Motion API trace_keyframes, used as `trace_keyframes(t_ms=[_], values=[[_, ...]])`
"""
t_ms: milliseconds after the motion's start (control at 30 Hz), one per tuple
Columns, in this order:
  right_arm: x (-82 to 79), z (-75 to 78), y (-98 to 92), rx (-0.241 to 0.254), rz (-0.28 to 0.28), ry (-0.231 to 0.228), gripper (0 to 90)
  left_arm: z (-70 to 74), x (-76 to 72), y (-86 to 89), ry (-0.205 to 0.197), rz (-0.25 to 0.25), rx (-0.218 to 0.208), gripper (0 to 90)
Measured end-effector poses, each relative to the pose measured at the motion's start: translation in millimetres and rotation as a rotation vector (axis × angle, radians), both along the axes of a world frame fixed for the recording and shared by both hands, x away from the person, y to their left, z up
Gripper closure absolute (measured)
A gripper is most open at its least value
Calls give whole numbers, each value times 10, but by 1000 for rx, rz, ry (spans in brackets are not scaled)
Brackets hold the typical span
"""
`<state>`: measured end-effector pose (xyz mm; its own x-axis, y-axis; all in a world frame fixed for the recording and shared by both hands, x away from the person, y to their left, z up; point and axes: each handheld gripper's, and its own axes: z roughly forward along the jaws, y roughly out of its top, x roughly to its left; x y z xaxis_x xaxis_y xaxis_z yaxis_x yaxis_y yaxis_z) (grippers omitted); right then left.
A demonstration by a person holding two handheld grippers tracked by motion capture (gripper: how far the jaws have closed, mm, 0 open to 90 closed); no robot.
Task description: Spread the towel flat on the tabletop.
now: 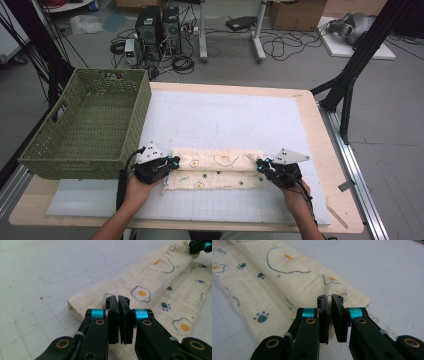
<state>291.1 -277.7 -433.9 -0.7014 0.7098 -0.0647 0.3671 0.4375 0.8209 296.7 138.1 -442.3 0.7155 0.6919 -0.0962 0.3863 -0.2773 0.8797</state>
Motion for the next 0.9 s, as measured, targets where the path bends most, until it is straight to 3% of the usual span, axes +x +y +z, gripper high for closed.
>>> trace_keyframes(t_ms=[233, 333, 433, 600, 800, 900], values=[[-76, 4, -7, -21, 36, 4, 839, -39, -47, 44, 30, -8, -2, 787], [-132, 12, -44, -34, 63, -2, 832, 8, -72, 110, 28, 3, -46, 638], [-190, 20, -102, -25, 94, -2, 812, 66, -82, 173, 3, 23, -84, 545], [-325, 40, -220, 24, 149, 12, 774, 120, -82, 266, -18, 55, -118, 501], [-432, 96, -377, 77, 116, 8, 691, 110, -40, 288, -8, 66, -123, 501], [-427, 108, -461, 105, 42, 10, 690, 87, 17, 254, 13, 72, -111, 505]])
